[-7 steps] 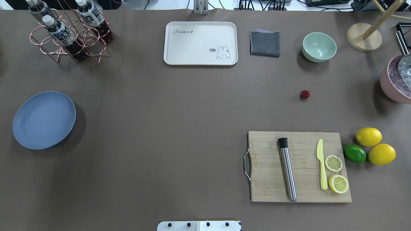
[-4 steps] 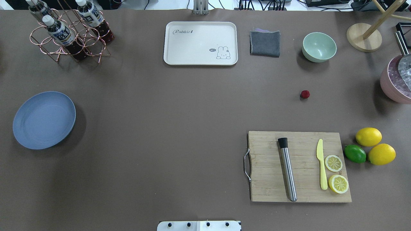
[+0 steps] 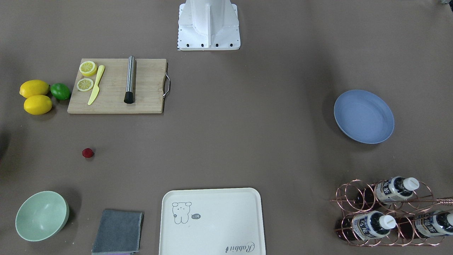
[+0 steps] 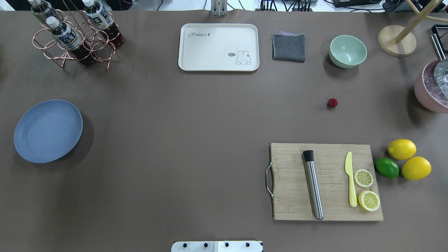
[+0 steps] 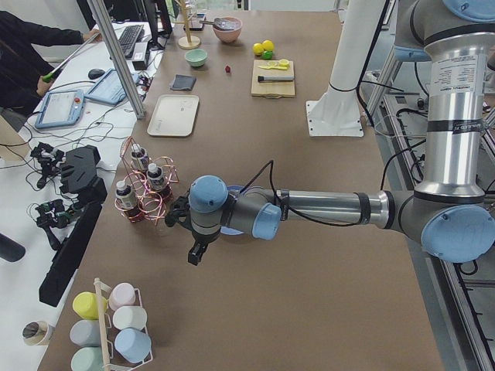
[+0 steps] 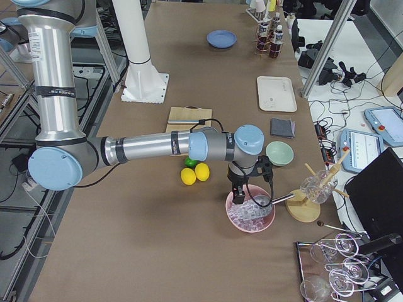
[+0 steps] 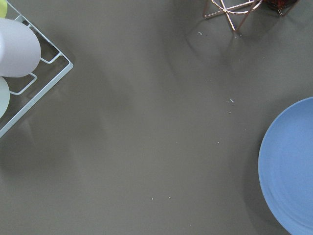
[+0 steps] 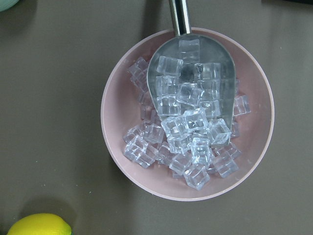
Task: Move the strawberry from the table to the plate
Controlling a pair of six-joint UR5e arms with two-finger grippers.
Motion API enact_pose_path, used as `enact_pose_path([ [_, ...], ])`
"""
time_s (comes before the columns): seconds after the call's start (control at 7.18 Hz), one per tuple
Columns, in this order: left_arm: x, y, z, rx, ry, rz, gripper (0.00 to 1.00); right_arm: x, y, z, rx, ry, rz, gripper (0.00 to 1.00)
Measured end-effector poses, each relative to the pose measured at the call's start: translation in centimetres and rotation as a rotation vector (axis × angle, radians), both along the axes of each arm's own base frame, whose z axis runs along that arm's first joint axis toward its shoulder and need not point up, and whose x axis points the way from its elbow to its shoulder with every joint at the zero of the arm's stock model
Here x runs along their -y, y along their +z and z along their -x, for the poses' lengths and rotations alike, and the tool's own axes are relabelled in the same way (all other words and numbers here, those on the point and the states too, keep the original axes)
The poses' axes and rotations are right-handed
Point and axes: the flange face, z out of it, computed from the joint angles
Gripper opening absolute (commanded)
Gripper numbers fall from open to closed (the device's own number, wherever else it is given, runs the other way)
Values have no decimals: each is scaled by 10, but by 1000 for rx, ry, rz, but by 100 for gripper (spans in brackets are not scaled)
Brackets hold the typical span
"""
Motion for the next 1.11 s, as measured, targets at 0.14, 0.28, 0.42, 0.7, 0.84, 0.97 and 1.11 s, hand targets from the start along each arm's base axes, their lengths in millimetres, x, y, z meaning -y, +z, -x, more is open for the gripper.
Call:
enact_pose_path([
  [0.14,0,0,0,0,0,1,99,0,1,0,2,0,-12,100],
  [0.28,-1,0,0,0,0,-1,99,0,1,0,4,0,-19,100],
  [0.42,-3,2,0,-3,2,-8,99,-1,2,0,4,0,-21,100],
  [0.7,-6,5,1,-6,0,-19,99,-1,2,0,5,0,-25,100],
  [0.84,-8,8,1,-7,0,-17,99,-1,1,0,6,0,-26,100],
  [0.97,-10,10,1,-7,0,-13,99,-1,1,0,5,0,-27,100],
  [1.11,-11,11,1,-7,0,-12,99,-1,0,0,5,0,-28,100],
])
